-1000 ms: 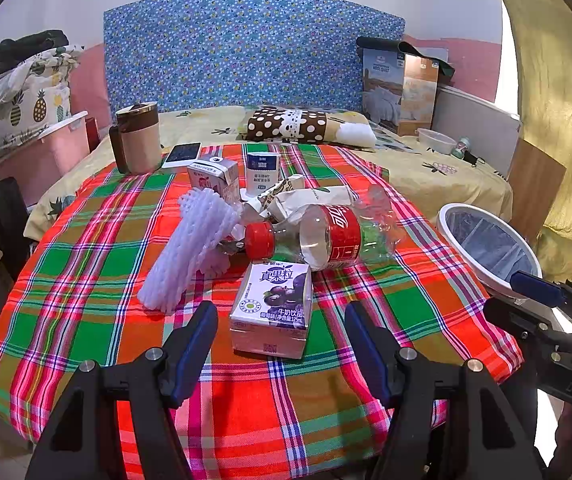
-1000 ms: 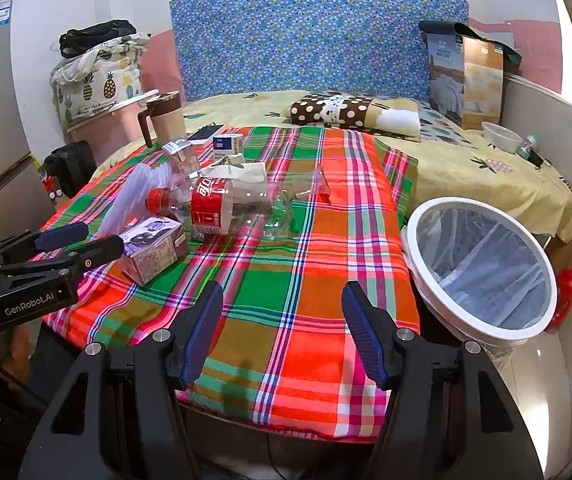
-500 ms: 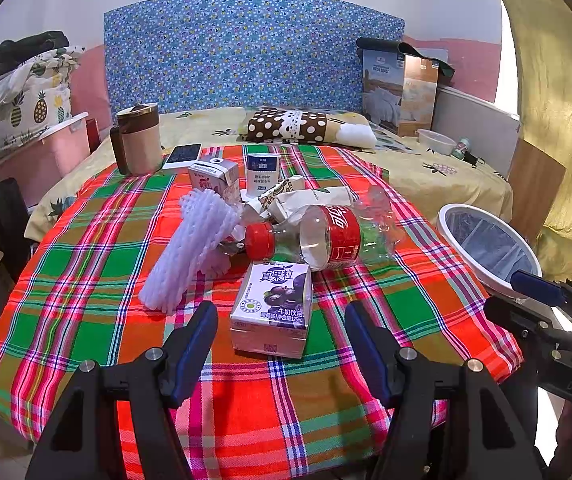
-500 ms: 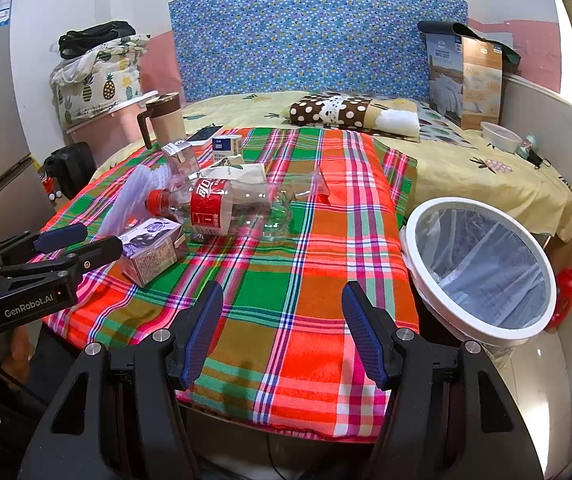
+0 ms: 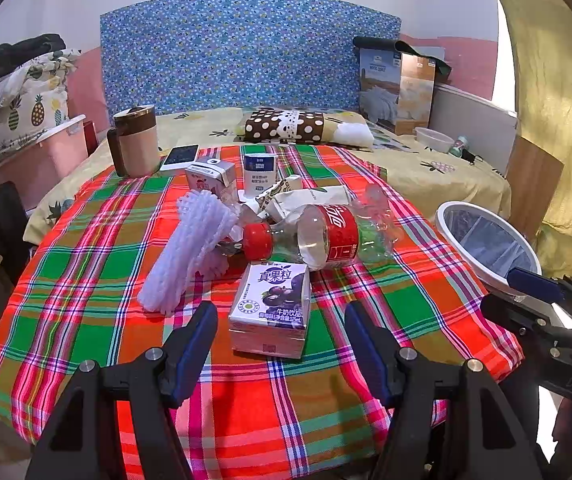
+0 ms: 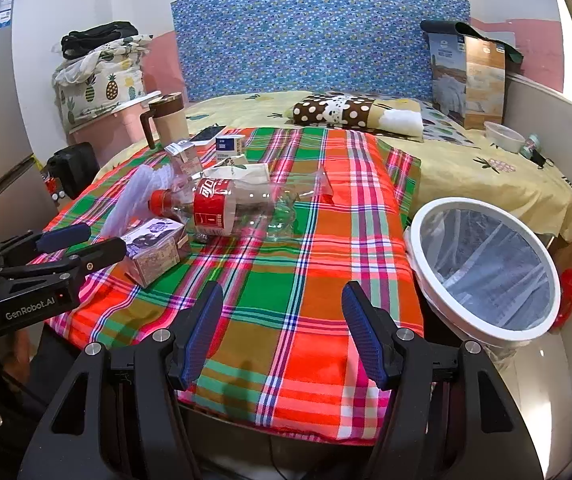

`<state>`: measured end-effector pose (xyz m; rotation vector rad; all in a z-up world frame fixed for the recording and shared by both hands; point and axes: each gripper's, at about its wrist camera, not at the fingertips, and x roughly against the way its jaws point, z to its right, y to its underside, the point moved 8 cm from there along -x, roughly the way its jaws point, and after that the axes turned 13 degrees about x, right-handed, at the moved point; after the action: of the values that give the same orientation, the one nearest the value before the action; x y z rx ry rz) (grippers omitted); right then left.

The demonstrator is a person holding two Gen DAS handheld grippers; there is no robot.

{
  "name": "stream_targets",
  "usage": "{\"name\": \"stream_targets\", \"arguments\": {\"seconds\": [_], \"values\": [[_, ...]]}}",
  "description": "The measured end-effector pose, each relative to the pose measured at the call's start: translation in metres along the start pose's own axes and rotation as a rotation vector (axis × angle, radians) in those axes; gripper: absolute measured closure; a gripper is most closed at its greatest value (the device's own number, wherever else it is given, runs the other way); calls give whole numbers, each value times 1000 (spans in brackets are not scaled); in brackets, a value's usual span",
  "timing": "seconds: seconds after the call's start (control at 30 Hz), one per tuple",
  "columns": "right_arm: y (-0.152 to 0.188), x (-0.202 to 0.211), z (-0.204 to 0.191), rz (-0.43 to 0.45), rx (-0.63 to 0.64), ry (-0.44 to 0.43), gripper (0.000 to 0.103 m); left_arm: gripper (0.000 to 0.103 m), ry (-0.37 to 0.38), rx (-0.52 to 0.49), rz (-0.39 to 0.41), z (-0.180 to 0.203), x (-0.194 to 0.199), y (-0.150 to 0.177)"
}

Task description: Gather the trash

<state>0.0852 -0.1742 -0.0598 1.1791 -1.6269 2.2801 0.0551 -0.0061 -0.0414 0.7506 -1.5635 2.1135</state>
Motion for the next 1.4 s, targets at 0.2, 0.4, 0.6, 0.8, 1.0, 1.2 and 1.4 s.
{"name": "stream_targets", "arguments": {"seconds": [0.2,0.4,0.6,0.8,1.0,1.2,1.4], "values": [[1,-2,-1,-3,-3,-3,40,37,0,-4,-5,-1,-4,1],[1,-4,1,-4,-3,-4,40,37,19,17,-28,-3,-15,1],[0,-6,3,-2,-3,-8,40,37,12,19,-47,-6,-32,1],[-7,-20,5,-6,20,-39,40,37,-6,3,-85,-6,-53,4],[-16,-38,4,-18,72,-60,40,41,-4,16,-135,-8,-73,9],[-28,-55,-1,-28,176,-90,39,47,16,47,-146,-16,-75,10],[-50,-77,19,-14,82,-205,39,47,31,78,-143,-24,-69,8]]}}
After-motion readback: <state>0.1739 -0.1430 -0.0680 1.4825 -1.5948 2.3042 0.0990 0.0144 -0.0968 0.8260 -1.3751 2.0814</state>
